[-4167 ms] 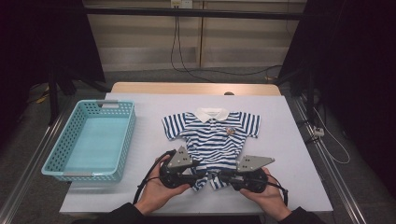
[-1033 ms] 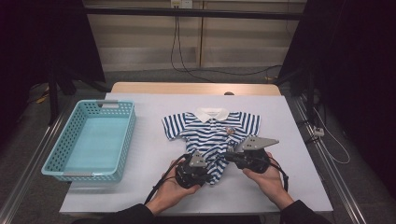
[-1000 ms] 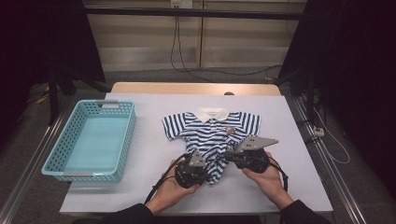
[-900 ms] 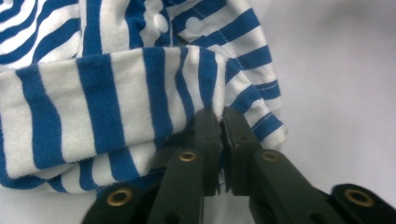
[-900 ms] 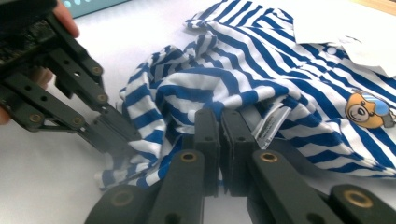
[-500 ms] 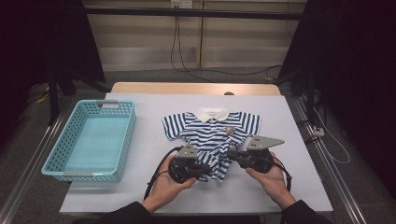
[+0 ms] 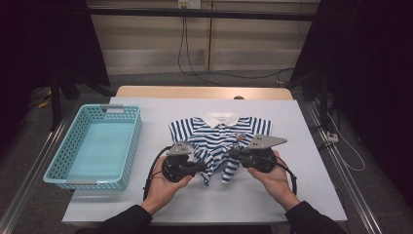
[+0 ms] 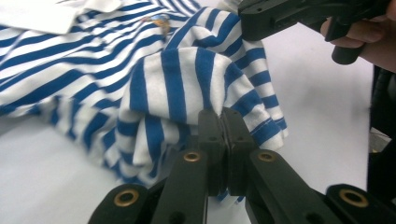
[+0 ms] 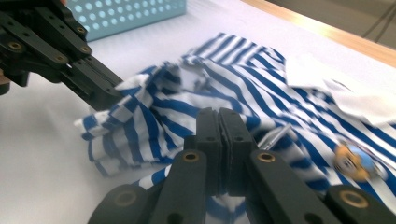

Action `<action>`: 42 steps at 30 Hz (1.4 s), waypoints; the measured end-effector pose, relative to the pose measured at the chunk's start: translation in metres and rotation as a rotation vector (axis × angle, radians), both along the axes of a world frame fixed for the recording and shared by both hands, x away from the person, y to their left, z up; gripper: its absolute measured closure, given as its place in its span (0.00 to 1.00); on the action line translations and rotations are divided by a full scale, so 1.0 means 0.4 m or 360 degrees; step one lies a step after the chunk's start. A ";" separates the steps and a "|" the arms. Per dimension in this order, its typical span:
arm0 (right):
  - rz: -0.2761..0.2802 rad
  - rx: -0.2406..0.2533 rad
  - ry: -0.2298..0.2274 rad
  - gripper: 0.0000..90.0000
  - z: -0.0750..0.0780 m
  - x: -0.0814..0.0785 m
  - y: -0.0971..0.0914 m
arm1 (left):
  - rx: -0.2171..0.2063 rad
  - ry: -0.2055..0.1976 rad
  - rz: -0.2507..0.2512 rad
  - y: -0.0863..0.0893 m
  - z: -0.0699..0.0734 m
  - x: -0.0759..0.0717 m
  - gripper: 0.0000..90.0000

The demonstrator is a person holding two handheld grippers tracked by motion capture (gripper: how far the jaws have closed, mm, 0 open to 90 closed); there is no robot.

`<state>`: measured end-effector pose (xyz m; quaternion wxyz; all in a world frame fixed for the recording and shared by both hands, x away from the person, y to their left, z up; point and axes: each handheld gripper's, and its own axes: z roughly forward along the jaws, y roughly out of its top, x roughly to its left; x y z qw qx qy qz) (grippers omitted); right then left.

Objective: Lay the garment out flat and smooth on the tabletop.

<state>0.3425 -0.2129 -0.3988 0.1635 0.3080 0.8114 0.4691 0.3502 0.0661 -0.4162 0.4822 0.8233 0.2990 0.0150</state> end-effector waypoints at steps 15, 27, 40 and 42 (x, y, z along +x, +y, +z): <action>0.0076 -0.0086 0.0119 0.80 -0.076 0.040 0.053 | 0.0213 0.0081 0.0101 0.037 -0.072 0.034 0.98; -0.0043 0.0022 0.0070 0.73 -0.038 -0.032 -0.079 | 0.0248 0.0088 0.0103 0.037 -0.085 0.039 0.96; -0.0084 -0.0139 0.0208 0.79 -0.115 0.005 -0.069 | 0.0134 0.0070 0.0087 0.039 -0.061 0.027 0.77; -0.0085 -0.0157 0.0214 0.79 -0.120 0.014 -0.061 | 0.0113 0.0049 0.0088 0.039 -0.055 0.022 0.72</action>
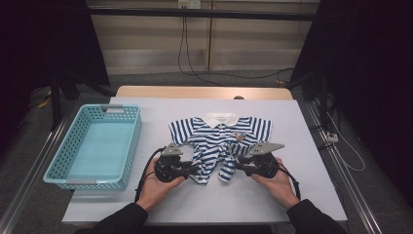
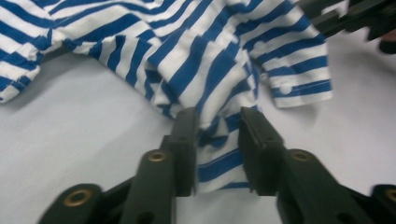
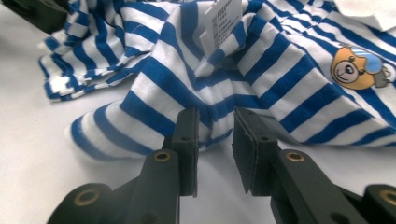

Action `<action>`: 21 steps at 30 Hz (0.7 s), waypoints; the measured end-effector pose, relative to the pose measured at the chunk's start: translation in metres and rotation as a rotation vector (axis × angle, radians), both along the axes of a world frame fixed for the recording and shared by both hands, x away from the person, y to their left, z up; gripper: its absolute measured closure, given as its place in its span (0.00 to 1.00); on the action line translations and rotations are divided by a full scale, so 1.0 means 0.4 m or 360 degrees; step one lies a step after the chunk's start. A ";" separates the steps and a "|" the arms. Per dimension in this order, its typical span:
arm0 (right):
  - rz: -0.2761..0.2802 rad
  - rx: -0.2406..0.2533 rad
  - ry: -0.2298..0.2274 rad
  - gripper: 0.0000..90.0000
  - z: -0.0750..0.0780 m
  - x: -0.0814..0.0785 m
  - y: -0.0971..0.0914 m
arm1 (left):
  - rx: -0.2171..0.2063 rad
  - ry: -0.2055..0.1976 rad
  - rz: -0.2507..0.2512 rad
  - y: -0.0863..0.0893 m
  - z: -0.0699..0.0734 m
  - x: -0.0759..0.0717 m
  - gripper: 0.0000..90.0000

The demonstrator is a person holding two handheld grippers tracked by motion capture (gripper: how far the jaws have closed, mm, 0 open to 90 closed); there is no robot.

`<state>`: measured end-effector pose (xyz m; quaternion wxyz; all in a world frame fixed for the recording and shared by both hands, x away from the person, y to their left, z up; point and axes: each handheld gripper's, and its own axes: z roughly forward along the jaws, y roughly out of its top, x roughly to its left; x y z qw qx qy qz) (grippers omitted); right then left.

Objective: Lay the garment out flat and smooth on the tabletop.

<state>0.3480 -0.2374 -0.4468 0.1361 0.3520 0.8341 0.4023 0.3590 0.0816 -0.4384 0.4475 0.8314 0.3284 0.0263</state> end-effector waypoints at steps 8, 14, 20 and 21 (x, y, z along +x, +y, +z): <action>0.0035 -0.0006 0.0014 1.00 -0.004 0.014 0.020 | -0.0020 -0.0178 -0.0024 -0.019 0.028 -0.023 0.54; 0.0023 0.0088 -0.0060 1.00 0.042 -0.012 -0.007 | 0.0067 -0.0154 -0.0008 -0.038 0.009 -0.010 0.52; -0.0008 0.0156 -0.0118 1.00 0.089 -0.040 -0.050 | 0.0150 -0.0119 0.0024 -0.040 -0.011 0.011 0.82; -0.0006 0.0164 -0.0128 0.99 0.097 -0.043 -0.055 | 0.0141 -0.0102 0.0023 -0.036 -0.011 0.015 0.88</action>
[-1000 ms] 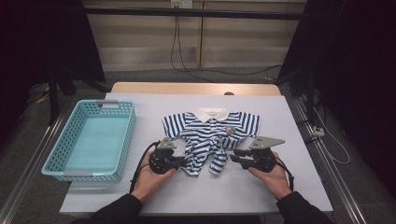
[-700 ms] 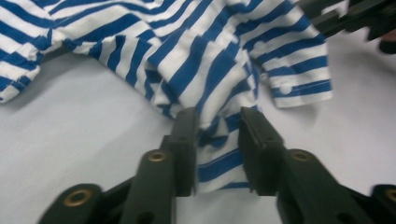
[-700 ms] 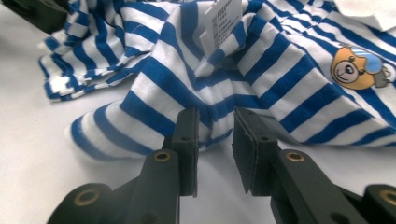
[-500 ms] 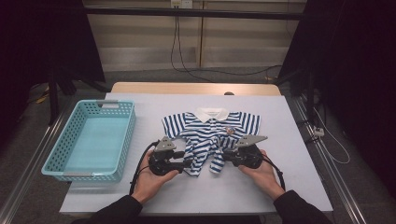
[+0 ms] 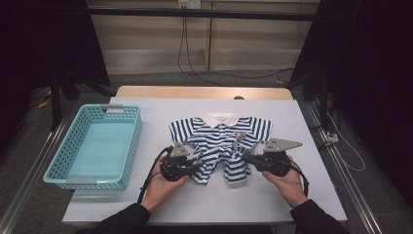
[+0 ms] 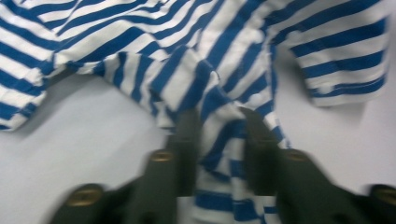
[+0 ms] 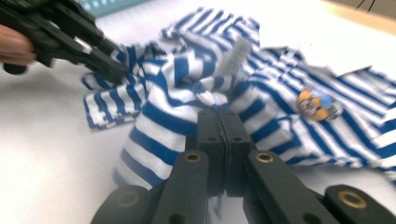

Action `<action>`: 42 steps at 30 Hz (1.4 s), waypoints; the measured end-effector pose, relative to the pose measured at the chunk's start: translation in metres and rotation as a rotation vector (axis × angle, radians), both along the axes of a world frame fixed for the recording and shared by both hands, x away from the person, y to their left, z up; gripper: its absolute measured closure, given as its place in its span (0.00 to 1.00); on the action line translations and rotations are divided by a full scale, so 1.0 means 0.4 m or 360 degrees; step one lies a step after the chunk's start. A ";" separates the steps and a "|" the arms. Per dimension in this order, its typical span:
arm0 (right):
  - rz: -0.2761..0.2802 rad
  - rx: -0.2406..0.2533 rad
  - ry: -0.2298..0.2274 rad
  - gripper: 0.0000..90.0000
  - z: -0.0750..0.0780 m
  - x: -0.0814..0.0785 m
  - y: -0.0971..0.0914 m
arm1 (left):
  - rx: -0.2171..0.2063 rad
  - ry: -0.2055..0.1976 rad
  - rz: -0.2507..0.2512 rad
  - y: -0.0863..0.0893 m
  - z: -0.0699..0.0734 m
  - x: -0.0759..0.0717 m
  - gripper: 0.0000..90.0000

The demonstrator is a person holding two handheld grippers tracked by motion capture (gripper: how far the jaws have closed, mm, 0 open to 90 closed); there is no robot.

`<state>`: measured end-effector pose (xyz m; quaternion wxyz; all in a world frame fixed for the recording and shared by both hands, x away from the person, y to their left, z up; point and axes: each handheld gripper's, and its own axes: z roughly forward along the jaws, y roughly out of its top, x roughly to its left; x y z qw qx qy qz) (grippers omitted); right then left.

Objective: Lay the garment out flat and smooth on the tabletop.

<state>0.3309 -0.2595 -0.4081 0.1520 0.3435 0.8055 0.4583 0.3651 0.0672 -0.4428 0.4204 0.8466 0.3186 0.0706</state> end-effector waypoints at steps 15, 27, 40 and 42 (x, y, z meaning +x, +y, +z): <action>-0.0127 -0.0106 0.0097 1.00 -0.031 -0.032 -0.093 | -0.0049 0.0051 0.0027 0.037 0.010 -0.004 0.90; -0.0146 -0.0134 0.0113 0.96 -0.048 -0.045 -0.109 | -0.0087 0.0017 0.0174 0.105 0.034 -0.003 0.75; 0.0002 -0.0053 0.0042 0.81 -0.029 -0.072 -0.062 | -0.0163 -0.0183 0.0032 0.084 0.097 -0.075 0.66; 0.0030 -0.0051 0.0032 0.82 -0.029 -0.072 -0.053 | -0.0158 -0.0164 -0.0035 0.067 0.094 -0.081 0.66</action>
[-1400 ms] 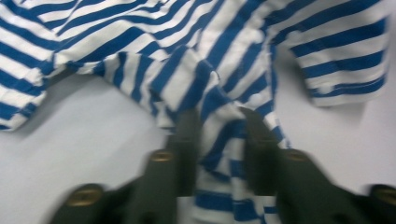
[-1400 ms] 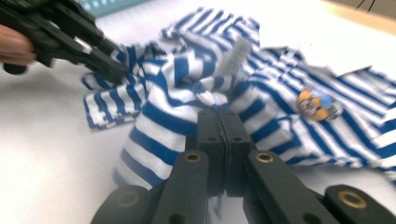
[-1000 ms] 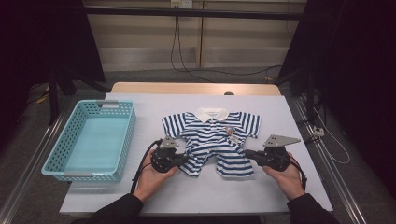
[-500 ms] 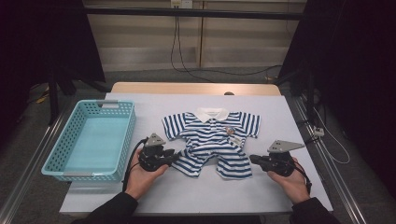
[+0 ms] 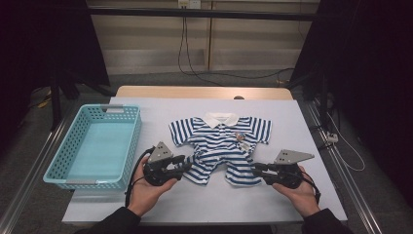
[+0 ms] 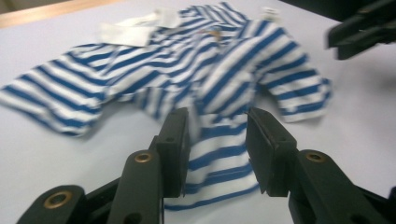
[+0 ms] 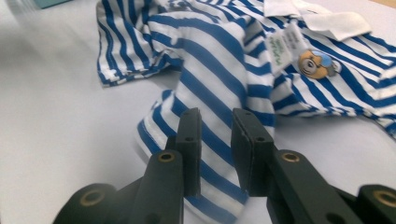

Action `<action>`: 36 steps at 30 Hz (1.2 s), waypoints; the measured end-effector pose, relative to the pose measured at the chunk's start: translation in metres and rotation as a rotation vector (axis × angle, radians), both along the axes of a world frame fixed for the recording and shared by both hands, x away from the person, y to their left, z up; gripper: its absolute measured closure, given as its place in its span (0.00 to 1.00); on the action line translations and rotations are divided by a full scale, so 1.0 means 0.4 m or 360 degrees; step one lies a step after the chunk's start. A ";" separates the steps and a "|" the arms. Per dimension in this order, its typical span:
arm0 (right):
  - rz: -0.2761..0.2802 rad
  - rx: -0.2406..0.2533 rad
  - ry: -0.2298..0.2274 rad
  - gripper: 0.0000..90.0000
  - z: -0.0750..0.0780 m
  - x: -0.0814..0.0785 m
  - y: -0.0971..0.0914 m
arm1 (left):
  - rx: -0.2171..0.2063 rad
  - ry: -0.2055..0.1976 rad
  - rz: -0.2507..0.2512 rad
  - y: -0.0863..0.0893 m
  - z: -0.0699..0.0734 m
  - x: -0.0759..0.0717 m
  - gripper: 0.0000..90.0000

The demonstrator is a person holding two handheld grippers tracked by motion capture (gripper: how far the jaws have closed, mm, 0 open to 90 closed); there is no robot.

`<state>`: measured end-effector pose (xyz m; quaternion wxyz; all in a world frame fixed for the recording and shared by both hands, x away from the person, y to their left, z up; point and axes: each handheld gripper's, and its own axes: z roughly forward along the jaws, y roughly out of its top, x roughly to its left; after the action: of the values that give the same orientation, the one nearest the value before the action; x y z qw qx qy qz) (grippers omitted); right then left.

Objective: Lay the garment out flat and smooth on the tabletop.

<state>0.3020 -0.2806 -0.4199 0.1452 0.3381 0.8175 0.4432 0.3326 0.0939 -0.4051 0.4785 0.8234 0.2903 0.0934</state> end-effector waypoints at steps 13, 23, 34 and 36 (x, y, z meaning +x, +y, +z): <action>0.0192 -0.0131 0.0068 0.77 -0.047 0.018 0.090 | 0.0229 0.0125 -0.0189 -0.075 -0.099 0.038 0.64; 0.0238 -0.0213 0.0140 0.67 -0.074 0.029 0.109 | 0.0267 0.0155 -0.0234 -0.082 -0.118 0.039 0.55; 0.0226 -0.0252 0.0179 0.81 -0.078 0.042 0.110 | 0.0325 0.0072 -0.0264 -0.098 -0.123 0.022 0.44; 0.0226 -0.0261 0.0181 0.83 -0.077 0.044 0.110 | 0.0349 0.0068 -0.0265 -0.097 -0.121 0.024 0.46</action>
<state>0.3196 -0.2367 -0.4507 0.0942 0.2909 0.8797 0.3642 0.3422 0.0551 -0.4534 0.3855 0.8938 0.2192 0.0670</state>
